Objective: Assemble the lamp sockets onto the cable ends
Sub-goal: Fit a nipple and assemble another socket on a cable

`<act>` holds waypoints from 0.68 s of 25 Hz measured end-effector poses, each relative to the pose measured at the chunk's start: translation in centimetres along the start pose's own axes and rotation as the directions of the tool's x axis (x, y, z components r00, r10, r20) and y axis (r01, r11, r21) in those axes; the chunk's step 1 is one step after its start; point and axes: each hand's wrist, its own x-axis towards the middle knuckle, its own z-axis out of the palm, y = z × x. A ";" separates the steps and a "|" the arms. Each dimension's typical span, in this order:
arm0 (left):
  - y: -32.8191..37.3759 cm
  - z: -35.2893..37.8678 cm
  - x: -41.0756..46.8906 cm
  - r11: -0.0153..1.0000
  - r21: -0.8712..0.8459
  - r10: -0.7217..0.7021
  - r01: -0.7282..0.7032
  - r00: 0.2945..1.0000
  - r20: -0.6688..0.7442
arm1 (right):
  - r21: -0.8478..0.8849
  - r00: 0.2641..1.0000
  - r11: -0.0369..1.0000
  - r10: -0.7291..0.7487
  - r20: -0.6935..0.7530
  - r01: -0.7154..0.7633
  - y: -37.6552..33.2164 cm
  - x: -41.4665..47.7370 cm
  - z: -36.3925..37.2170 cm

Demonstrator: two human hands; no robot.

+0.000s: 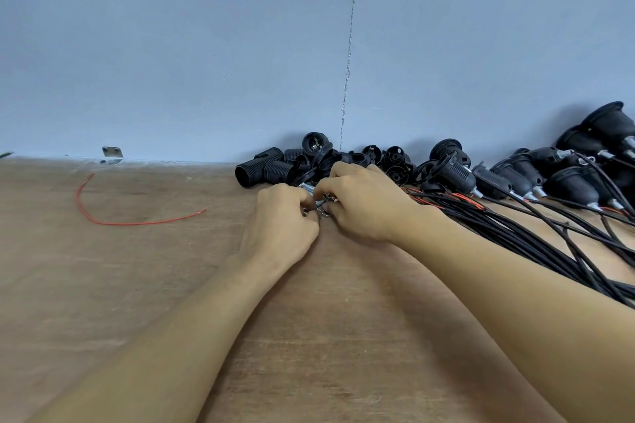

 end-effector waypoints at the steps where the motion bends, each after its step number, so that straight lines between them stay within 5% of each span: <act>1: 0.0 0.0 0.0 1.000 0.000 0.011 -0.011 1.000 0.001 | -0.001 1.000 1.000 0.001 0.001 -0.001 0.1 0.1 -0.1; 11: -0.2 0.6 0.0 0.984 0.055 0.170 -0.172 0.985 0.034 | 0.048 1.000 0.998 0.030 -0.005 -0.030 0.6 0.0 -0.3; 17: 0.4 -0.2 -0.3 0.998 -0.003 0.062 -0.062 0.996 0.065 | 0.047 0.998 0.997 0.060 -0.011 -0.059 0.7 0.1 -0.3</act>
